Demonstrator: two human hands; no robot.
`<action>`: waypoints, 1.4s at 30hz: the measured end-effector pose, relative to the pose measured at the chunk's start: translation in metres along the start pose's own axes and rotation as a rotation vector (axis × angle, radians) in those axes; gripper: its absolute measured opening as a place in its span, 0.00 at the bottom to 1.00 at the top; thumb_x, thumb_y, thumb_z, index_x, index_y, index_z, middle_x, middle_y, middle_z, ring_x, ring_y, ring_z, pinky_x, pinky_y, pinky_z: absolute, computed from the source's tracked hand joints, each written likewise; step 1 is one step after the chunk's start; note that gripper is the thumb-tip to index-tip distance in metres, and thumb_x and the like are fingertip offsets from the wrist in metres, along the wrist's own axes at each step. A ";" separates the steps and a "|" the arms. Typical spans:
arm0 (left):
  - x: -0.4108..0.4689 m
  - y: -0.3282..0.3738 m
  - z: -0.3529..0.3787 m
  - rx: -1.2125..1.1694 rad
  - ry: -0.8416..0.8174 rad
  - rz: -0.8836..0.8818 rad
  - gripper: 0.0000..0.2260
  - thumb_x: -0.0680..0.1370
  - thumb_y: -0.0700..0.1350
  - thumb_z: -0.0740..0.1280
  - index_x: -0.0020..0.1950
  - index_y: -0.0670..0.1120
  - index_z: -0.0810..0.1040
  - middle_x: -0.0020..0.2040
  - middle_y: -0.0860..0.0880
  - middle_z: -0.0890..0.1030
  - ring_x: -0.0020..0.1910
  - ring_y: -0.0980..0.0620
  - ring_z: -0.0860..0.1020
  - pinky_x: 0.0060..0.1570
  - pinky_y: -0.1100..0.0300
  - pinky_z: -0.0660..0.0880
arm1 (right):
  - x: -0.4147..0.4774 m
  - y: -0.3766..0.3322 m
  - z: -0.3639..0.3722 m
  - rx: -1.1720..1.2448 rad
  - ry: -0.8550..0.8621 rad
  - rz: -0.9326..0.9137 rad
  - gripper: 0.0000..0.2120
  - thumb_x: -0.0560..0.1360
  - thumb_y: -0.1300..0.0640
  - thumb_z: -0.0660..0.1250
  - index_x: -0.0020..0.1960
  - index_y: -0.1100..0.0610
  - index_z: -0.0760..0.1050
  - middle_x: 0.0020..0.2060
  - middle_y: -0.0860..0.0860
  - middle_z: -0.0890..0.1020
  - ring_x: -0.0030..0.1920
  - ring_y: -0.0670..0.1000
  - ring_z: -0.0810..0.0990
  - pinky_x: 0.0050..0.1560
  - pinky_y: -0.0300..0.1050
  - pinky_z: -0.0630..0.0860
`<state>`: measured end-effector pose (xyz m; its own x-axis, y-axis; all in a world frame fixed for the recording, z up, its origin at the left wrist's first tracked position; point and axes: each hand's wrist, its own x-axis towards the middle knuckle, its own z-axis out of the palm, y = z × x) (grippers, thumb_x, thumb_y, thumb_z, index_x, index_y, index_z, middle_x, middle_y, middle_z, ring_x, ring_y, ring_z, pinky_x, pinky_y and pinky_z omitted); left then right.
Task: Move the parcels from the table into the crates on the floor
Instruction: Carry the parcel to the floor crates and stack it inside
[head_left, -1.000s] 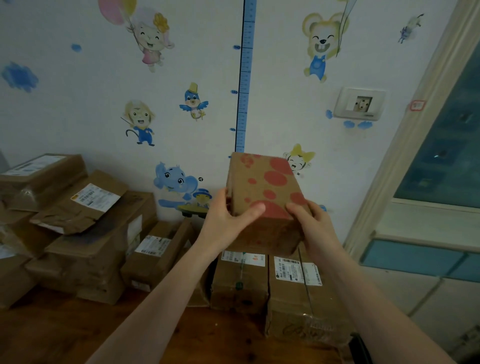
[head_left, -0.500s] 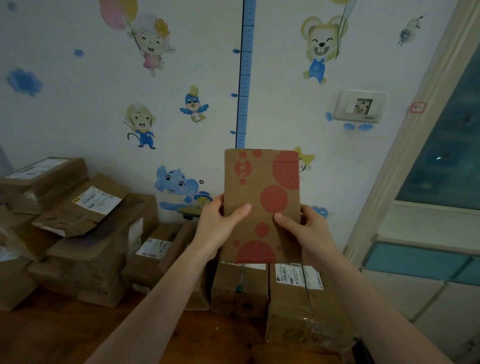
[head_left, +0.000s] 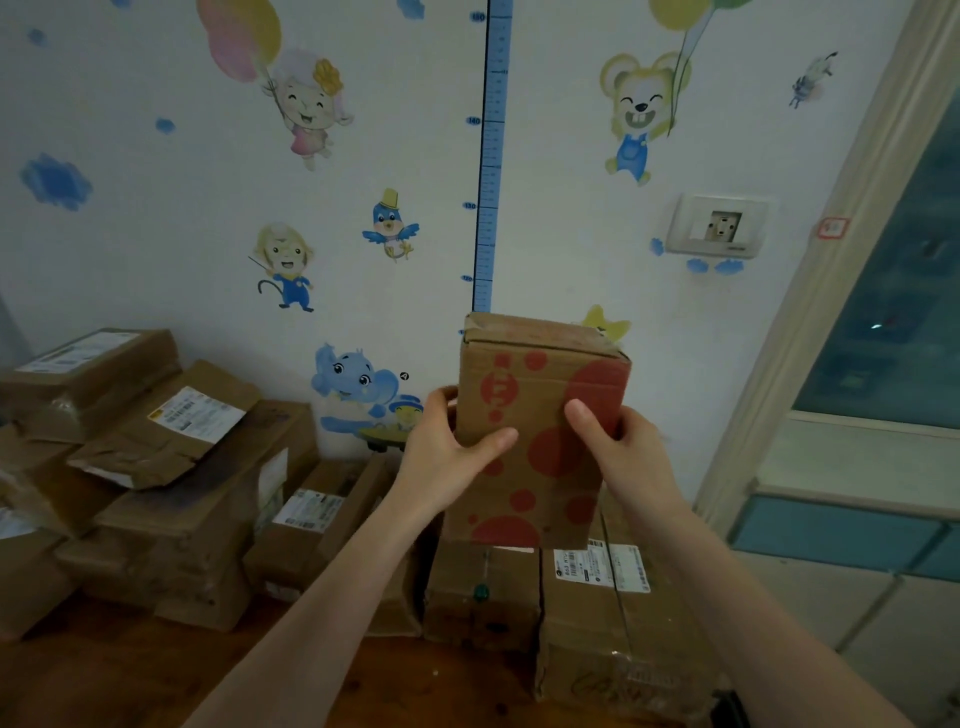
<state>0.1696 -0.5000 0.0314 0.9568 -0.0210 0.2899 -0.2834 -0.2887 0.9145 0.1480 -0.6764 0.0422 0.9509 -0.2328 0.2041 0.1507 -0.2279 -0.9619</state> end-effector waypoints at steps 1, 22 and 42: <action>0.002 0.002 -0.001 0.006 -0.021 0.011 0.32 0.70 0.53 0.74 0.69 0.46 0.66 0.57 0.54 0.77 0.55 0.55 0.77 0.49 0.64 0.76 | 0.000 0.000 0.000 -0.044 0.034 -0.031 0.18 0.72 0.43 0.67 0.53 0.56 0.74 0.46 0.49 0.81 0.44 0.45 0.80 0.40 0.37 0.77; -0.002 0.010 -0.008 -0.200 -0.081 -0.140 0.18 0.75 0.53 0.68 0.61 0.48 0.69 0.55 0.53 0.78 0.52 0.61 0.76 0.42 0.69 0.70 | -0.001 -0.005 -0.001 0.322 -0.111 0.160 0.19 0.73 0.57 0.70 0.62 0.57 0.72 0.49 0.53 0.83 0.45 0.52 0.84 0.40 0.44 0.80; -0.003 0.006 -0.006 -0.044 0.037 0.054 0.17 0.75 0.45 0.70 0.61 0.46 0.70 0.51 0.55 0.77 0.50 0.59 0.77 0.47 0.65 0.76 | 0.005 0.010 0.003 0.297 0.026 0.150 0.17 0.74 0.53 0.68 0.61 0.56 0.74 0.52 0.54 0.82 0.53 0.55 0.81 0.53 0.54 0.79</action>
<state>0.1650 -0.4962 0.0373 0.9373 0.0000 0.3487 -0.3380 -0.2455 0.9086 0.1546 -0.6773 0.0328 0.9617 -0.2679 0.0573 0.0856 0.0949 -0.9918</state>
